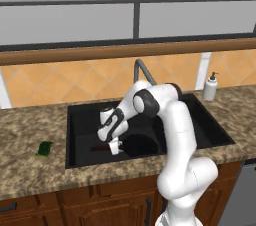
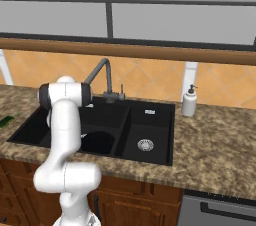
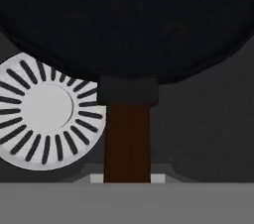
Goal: Pick the pan and sponge and place them into the sink. Then turn on the water.
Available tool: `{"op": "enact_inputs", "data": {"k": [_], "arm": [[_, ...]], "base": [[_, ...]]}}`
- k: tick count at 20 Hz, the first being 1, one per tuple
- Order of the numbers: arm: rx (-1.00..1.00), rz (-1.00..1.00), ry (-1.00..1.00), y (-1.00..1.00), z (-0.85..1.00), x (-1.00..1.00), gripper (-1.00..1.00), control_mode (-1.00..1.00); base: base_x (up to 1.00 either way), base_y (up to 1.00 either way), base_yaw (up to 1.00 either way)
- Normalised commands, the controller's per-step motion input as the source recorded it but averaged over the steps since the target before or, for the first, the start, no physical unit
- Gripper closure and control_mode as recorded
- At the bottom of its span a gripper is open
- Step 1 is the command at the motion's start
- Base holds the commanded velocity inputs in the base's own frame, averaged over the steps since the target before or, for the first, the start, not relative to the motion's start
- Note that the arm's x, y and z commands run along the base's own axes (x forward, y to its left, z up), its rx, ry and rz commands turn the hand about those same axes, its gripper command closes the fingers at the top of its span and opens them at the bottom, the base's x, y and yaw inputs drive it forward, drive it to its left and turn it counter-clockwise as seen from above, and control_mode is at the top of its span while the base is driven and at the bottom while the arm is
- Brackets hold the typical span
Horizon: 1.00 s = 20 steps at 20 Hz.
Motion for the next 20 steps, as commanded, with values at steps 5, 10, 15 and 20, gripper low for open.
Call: {"op": "enact_inputs", "data": {"k": [5,10,15,20], "arm": [[0.0,-0.08,-0.04,0.45,-0.44,0.34,1.0,-1.0],[0.0,-0.11,0.0,0.36,-0.31,0.43,1.0,-1.0],[-0.01,-0.07,0.04,0.15,-0.11,0.17,-1.0,-1.0],[-0.01,0.0,0.01,0.05,0.0,0.02,-1.0,-1.0]], "base": [[0.0,0.0,0.0],[0.0,0.0,0.0],[0.0,0.0,0.0],[0.0,0.0,0.0]]}}
